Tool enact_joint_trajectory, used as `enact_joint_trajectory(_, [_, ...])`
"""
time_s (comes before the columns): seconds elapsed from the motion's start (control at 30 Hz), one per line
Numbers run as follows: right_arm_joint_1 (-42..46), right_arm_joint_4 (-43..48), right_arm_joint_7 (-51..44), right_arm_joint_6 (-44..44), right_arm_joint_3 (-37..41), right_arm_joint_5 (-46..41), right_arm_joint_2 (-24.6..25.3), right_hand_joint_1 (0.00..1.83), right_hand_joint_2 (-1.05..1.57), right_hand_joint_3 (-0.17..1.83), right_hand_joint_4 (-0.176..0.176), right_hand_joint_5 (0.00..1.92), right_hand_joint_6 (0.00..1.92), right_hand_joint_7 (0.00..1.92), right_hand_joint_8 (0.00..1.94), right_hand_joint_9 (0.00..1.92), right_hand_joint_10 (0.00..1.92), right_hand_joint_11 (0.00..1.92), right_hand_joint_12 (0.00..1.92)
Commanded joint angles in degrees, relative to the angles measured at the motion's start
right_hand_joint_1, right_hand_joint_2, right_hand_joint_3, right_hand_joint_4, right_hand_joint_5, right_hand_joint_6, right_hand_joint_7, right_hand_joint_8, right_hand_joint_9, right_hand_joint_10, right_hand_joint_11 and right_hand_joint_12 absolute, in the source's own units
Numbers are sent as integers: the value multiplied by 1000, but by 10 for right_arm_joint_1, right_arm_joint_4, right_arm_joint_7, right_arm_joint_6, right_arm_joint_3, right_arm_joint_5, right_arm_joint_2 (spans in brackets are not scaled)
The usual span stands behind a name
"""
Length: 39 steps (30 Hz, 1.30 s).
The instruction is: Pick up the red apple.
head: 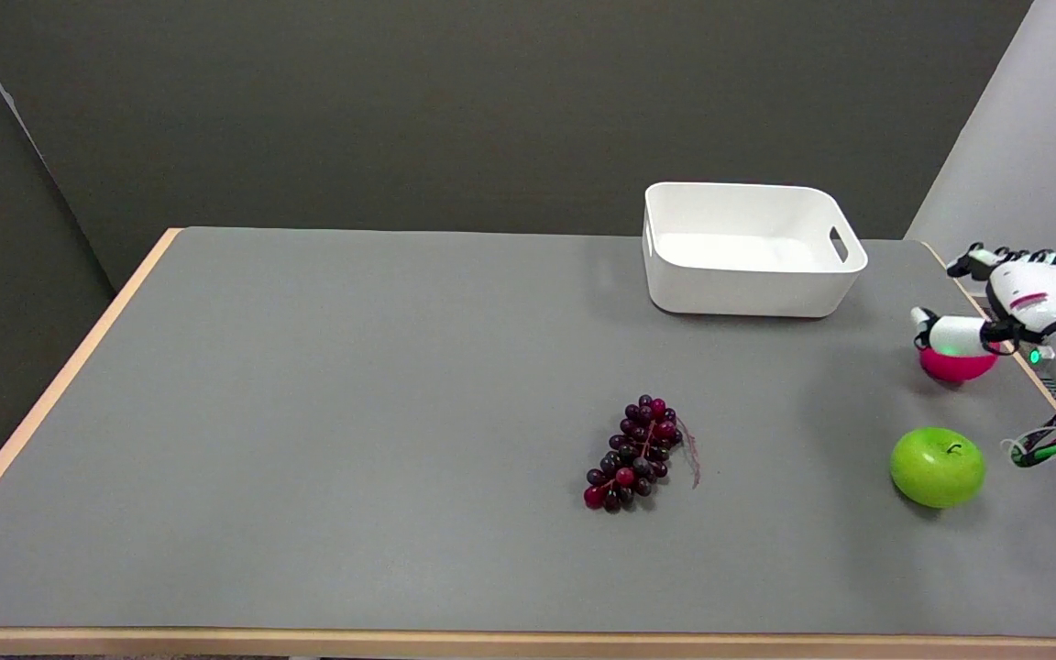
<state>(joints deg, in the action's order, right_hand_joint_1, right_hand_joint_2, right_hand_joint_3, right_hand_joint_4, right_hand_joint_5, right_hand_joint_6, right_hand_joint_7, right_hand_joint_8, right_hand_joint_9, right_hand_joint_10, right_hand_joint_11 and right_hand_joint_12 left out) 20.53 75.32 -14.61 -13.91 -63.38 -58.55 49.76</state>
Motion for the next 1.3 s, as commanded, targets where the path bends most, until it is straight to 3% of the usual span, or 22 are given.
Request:
enact_joint_trajectory(0.03, [-82, -103, -23, 19, -91, -27, -13, 370, 659, 855, 47, 330, 599, 435, 448, 324, 949, 187, 1352])
enact_joint_trajectory(0.17, [-95, -123, -23, 19, -92, -28, -13, 315, 619, 947, 50, 322, 619, 412, 490, 346, 896, 193, 1323])
enact_joint_trajectory(0.73, [-55, -117, -27, 13, -64, -40, -8, 426, 654, 862, 53, 335, 616, 435, 443, 328, 942, 188, 1345])
enact_joint_trajectory(0.8, [-55, -116, -27, 13, -66, -36, -8, 479, 658, 861, 53, 336, 619, 436, 445, 330, 943, 191, 1349])
enact_joint_trajectory(1.0, [-59, -118, -27, 5, -78, -35, -9, 915, 732, 984, 65, 411, 836, 475, 528, 416, 964, 302, 1479])
enact_joint_trajectory(1.1, [-59, -118, -27, 1, -83, -35, -10, 962, 788, 922, 79, 428, 962, 554, 617, 473, 1072, 386, 1547])
enact_joint_trajectory(1.3, [-60, -122, -27, -5, -89, -35, -10, 968, 792, 941, 87, 435, 995, 593, 689, 547, 1159, 437, 1581])
